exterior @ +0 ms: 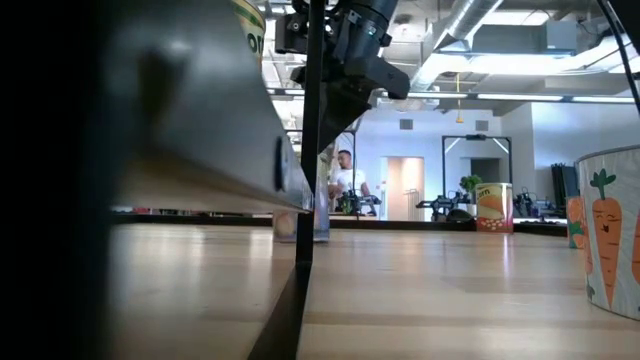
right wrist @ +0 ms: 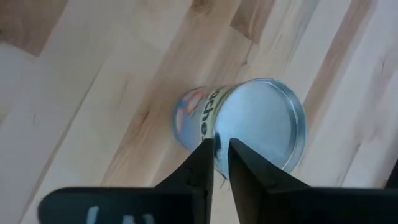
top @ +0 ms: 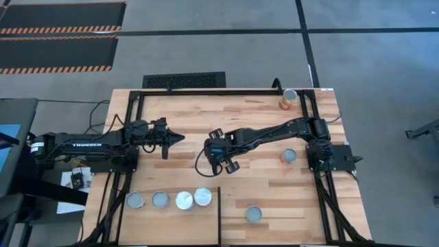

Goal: Pick and place cans onto a shelf
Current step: Put the canned peaches can on the shelf

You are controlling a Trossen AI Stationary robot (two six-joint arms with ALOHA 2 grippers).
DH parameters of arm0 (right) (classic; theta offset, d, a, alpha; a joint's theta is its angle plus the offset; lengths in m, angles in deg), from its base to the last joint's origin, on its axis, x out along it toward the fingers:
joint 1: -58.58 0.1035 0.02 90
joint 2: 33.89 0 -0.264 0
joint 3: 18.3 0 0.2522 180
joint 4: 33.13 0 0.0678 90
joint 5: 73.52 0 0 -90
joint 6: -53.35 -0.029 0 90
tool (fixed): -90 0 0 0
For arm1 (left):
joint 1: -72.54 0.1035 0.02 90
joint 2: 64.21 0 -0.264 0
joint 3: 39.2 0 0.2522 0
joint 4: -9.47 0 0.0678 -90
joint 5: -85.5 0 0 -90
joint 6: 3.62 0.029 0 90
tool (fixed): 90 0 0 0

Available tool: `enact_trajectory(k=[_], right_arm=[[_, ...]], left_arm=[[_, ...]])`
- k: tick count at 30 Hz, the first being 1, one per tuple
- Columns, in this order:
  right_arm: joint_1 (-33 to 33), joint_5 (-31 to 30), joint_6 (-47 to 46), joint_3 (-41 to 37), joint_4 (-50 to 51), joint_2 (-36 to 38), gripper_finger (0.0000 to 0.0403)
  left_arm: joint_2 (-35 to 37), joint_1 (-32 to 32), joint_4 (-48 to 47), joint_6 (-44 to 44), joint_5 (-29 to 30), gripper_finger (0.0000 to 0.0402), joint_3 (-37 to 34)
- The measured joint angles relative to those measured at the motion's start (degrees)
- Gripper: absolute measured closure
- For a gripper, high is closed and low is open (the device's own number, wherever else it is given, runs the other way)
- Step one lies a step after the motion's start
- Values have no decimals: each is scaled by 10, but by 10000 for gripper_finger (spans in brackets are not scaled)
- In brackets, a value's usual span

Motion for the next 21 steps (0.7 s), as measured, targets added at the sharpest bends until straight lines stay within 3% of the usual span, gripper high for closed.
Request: enact_trajectory(k=[6,13,17,21], right_arm=[[2,25,-16,0,-12,0,298],[21,5,-11,1,-11,27,276],[35,-35,-24,1,5,72,291],[24,25,-66,-41,-7,131,337]], left_arm=[[0,0,0,0,-4,401,0],[0,-16,0,19,-12,401,0],[0,-31,2,26,-2,401,0],[-6,-44,2,26,-1,401,10]])
